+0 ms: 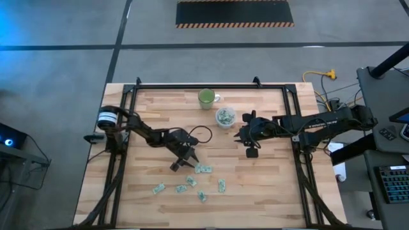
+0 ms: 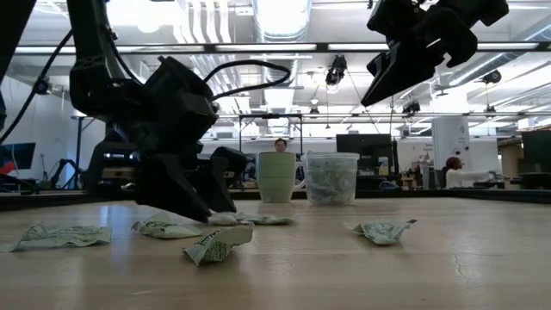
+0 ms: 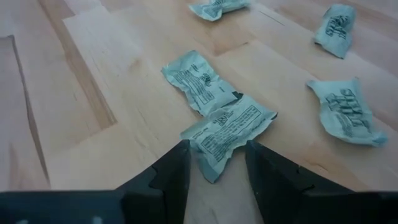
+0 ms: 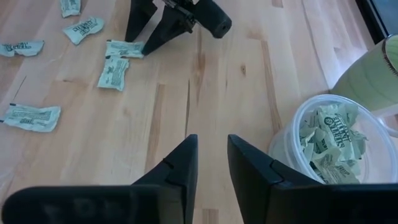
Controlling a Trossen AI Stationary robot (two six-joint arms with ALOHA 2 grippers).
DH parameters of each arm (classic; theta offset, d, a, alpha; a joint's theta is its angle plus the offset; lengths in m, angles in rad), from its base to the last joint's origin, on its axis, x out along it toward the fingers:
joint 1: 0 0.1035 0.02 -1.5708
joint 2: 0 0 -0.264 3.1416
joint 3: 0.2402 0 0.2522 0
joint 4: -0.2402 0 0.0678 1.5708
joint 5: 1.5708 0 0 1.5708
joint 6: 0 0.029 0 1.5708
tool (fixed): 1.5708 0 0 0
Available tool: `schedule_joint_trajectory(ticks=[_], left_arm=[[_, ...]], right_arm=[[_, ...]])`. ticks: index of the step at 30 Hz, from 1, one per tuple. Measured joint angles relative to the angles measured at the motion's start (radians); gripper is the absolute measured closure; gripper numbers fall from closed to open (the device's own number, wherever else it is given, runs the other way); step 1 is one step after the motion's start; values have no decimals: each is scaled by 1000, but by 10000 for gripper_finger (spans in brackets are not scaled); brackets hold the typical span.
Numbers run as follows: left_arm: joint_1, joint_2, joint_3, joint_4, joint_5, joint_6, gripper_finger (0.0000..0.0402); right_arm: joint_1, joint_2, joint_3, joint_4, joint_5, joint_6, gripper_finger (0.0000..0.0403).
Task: Pick and place Stevia / Truvia into bins
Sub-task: Put the stevia packet into the transparent container
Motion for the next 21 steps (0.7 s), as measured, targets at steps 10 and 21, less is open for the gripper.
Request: schedule_joint_trajectory(ticks=[10,21], left_arm=[[0,9,17,-14,-5,-2,263],[0,9,17,-15,-7,-2,263]], right_arm=[[0,0,-8,-1,0,0,324],[0,0,-9,-1,0,0,334]])
